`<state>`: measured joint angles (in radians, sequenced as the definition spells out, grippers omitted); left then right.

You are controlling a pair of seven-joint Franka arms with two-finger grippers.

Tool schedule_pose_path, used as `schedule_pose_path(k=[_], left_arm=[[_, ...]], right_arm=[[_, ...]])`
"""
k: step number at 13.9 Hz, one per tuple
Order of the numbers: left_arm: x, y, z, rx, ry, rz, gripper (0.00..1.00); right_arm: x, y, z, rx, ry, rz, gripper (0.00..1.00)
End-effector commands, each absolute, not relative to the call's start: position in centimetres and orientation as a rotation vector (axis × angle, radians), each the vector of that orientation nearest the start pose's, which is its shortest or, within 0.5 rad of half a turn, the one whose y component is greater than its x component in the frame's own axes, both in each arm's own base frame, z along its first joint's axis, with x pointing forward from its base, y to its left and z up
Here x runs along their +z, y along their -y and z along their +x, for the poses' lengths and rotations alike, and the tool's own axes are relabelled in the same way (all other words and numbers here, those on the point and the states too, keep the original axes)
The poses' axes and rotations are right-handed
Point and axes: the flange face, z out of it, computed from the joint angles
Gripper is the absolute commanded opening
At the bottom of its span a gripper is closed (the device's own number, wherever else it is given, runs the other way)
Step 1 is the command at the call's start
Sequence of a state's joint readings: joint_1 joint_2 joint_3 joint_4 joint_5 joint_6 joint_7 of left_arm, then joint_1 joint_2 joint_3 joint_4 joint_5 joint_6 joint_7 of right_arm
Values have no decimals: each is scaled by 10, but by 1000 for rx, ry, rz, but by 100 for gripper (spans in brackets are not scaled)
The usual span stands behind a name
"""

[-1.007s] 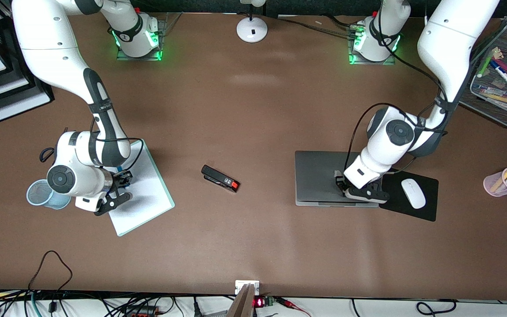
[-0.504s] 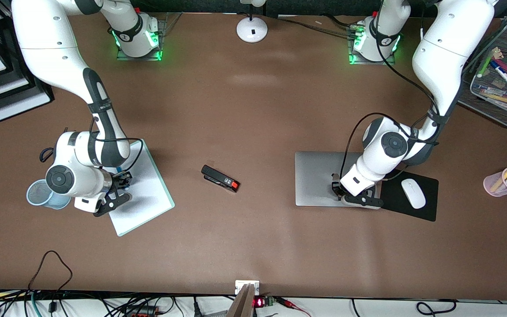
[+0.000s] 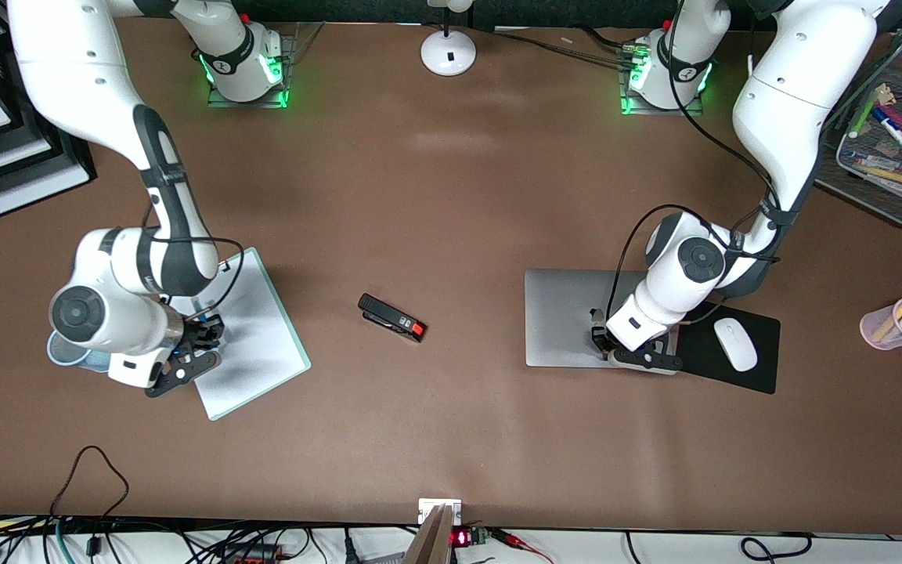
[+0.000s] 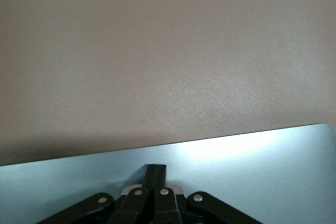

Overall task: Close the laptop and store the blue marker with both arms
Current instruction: 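Lift the marker toward the cup while the left gripper rises off the laptop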

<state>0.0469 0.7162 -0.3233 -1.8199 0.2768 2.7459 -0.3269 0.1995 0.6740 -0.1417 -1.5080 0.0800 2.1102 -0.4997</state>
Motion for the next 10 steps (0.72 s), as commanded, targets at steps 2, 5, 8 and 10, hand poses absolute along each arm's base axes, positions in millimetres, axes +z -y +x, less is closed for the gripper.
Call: schedule_pose_path(k=[2,5,8,10], left_arm=[[187,175,653,-409,-182,-3231,0],[216,170,655,-369,-184,-3203,0],[261,169,648,-229,-200,-3134,0],[289,177,639,-161,-227,-3110,2]], right_arm=[[324,-57,698,21,1019,-2942,0],[345,-33,697,-60,1158,-2790,0],[351,13,695,-129,1262,-2650,0],[365,33,698,-192,1321,-2582,0]])
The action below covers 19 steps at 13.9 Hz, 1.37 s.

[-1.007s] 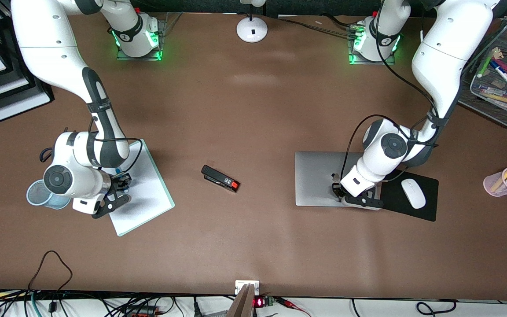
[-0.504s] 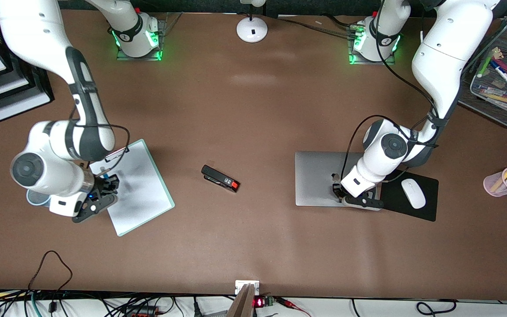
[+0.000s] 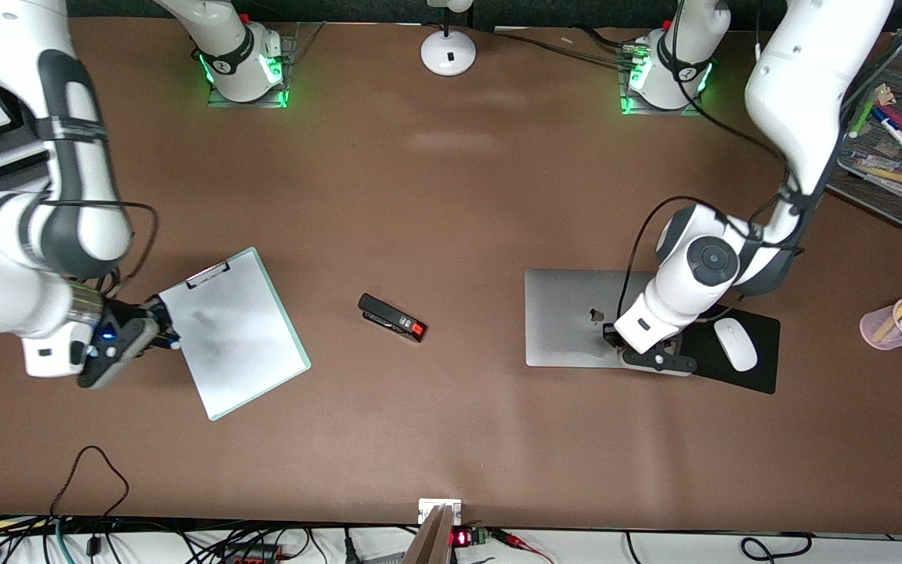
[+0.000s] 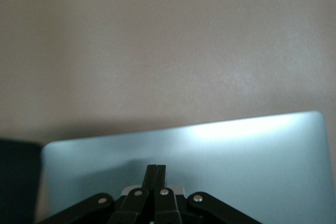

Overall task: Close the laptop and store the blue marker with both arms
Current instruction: 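Lift the marker toward the cup while the left gripper rises off the laptop, then move the marker over the cup while the left gripper returns to rest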

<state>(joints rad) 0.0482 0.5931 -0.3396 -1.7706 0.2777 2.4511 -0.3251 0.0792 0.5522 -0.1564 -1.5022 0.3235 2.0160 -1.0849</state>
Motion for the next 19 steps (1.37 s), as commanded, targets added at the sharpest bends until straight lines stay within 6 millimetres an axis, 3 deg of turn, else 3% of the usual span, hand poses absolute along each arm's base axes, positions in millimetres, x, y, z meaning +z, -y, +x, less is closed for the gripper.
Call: schedule_pose_path(k=[1,2,3,4,5,6,10,13,16,19], left_arm=[[301,178,634,-124,-227,-3100,10],[320,179,631,-90,-219,-3082,28],[335,177,632,-47,-208,-3064,34],[348,187,628,23,-225,-3054,49],[368,189,630,51,-213,-3062,78],[381,186,630,89,-181,-3080,97],[427,186,622,60,-209,-3078,100],[462,177,612,78,-250,-3077,100],[498,168,603,153,-243,-3079,100],[543,152,603,192,-228,-3119,100]], right_arm=[[373,45,700,-230,1356,-2555,0],[381,53,703,-275,1406,-2529,0],[386,62,705,-318,1454,-2494,0],[390,72,704,-366,1495,-2444,0],[395,79,704,-406,1519,-2393,0],[397,89,702,-441,1515,-2341,0],[394,123,686,-527,1547,-2147,0],[402,149,683,-692,1617,-1963,0],[405,174,674,-735,1614,-1914,0],[393,202,667,-807,1570,-1882,0]])
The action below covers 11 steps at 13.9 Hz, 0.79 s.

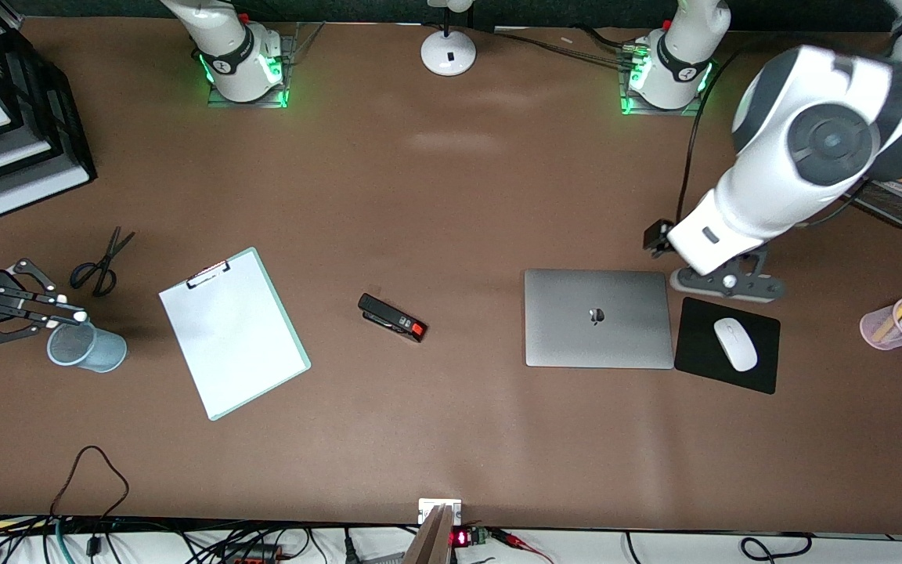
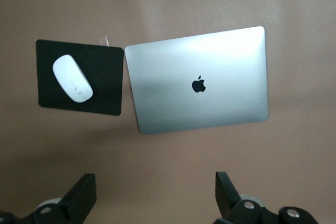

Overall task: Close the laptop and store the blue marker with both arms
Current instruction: 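Move the marker over the cup while the left gripper returns to rest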

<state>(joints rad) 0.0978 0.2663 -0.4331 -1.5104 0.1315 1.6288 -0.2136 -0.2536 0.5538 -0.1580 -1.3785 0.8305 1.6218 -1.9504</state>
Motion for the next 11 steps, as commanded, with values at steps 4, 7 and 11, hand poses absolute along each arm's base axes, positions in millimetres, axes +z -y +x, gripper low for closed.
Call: schedule_pose_path(k=[4,7,11], left_arm=[[577,112,585,136,-378,-3138,100],[592,76,555,93,-350,-3144,100],[585,45,541,67,-295,-3145,100]], right_arm=[[377,240,660,-864,1526,-1901,0],[363,255,657,-879,1542,-1896,0],[349,262,661,-909,1622,-1857,0]])
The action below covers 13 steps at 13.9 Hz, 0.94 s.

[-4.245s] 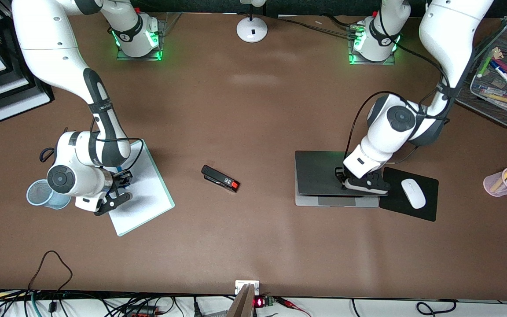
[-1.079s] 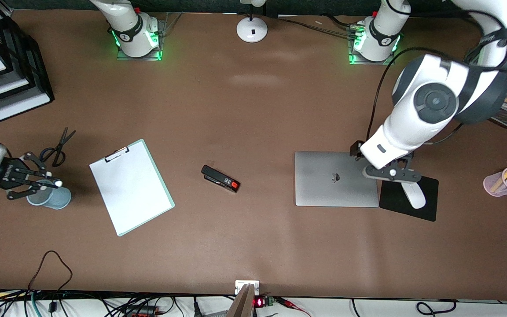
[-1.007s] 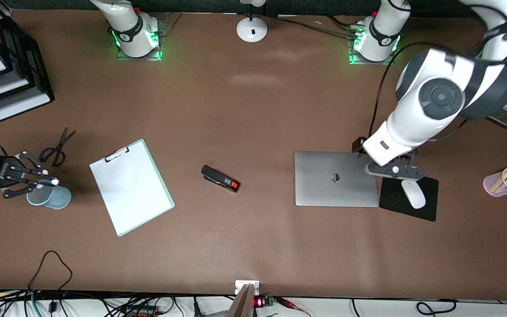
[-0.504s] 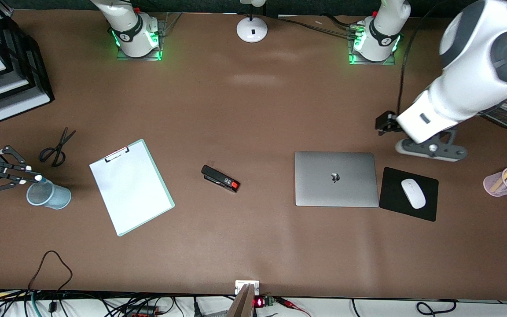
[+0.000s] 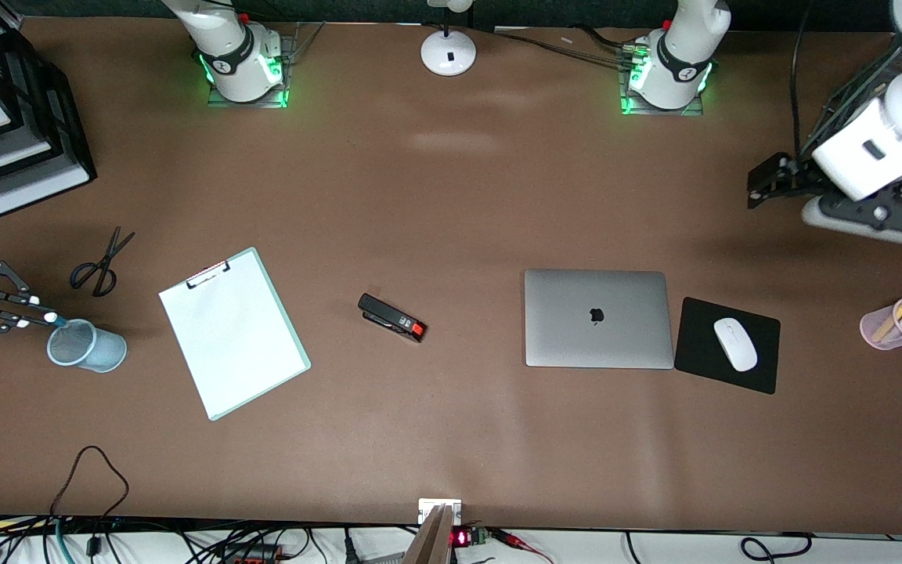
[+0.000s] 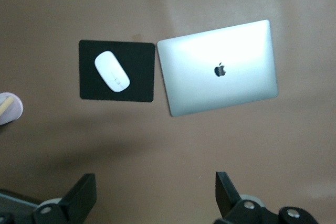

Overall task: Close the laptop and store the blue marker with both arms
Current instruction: 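Move the marker over the cup while the left gripper returns to rest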

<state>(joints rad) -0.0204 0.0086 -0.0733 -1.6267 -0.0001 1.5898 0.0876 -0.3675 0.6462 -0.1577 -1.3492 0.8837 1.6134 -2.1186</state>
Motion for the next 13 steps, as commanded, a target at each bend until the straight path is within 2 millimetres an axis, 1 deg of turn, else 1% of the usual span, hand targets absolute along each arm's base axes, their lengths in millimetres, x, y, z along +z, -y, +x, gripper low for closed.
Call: schedule_pose_path(k=[1,3,5,6,7,9,11,13], left_arm=[[590,44,543,39,-281,-3136,100],[591,37,546,5,-253,-3123,100],[590,35,547,7,-241,-3122,100],[590,26,547,8,-218,-3124,100],[590,23,547,12,-210,-3123,100],[589,23,547,29,-186,-3125,100],[590,25,547,46,-176,-3125,100],[591,28,547,48,-183,-3125,100]], right_arm=[[343,262,661,-914,1645,-1837,0],[333,264,661,-929,1691,-1801,0],[329,265,662,-932,1702,-1797,0],[326,266,663,-931,1703,-1797,0],[323,267,666,-936,1722,-1788,0],[315,273,672,-985,1803,-1771,0],[308,284,670,-1029,1803,-1780,0],[300,287,669,-1029,1800,-1778,0]])
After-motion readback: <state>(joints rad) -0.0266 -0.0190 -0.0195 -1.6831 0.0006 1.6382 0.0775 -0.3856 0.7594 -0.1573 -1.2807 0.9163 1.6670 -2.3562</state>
